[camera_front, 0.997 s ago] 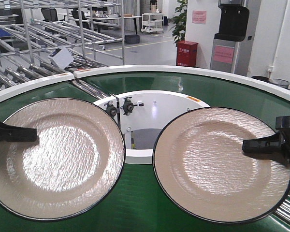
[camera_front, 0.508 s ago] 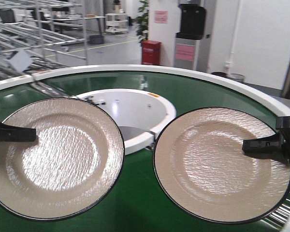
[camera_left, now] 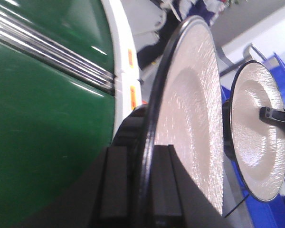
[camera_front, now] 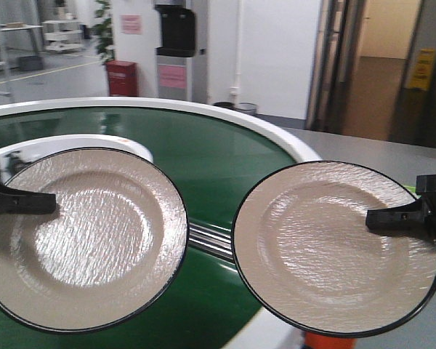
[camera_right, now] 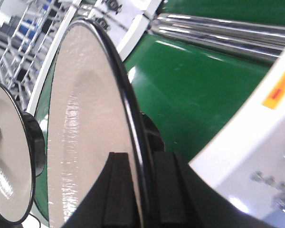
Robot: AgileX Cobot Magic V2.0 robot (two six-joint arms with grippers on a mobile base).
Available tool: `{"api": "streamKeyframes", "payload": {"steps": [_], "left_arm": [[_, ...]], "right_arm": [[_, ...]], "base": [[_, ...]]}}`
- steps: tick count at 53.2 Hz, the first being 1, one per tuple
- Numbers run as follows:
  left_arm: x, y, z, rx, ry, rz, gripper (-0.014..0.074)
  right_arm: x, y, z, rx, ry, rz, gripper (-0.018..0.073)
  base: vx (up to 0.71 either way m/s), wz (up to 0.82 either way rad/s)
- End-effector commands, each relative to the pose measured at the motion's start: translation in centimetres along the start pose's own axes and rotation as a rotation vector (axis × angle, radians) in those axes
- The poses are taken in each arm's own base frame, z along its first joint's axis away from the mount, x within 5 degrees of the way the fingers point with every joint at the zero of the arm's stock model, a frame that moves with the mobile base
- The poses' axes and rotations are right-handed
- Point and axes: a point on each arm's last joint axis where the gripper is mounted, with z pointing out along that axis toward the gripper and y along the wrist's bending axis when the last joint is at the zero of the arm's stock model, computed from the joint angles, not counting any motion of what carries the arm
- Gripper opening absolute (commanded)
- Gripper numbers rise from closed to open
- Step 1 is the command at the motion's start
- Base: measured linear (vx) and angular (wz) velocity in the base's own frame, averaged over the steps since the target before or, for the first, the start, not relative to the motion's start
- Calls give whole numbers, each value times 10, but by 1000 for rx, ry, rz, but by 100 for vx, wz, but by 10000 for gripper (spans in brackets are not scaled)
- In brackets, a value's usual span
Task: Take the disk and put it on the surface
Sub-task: 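Hold both plates upright while the base drives to the steel table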
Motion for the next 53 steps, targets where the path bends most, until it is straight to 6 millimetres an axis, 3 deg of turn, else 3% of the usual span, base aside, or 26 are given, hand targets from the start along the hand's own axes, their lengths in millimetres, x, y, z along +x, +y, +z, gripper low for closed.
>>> {"api": "streamKeyframes", "payload": {"steps": [1,53], "left_arm": [[-10,-35,-12,135,-93,10,-8],[-10,-36,-12,136,-93,11,-8]], "right_arm": [[-9,28,-14,-113,-98,-3,-9],[-9,29,-14,-115,-95,-4,-9]], "base": [[-14,-54],[-9,-46]]}}
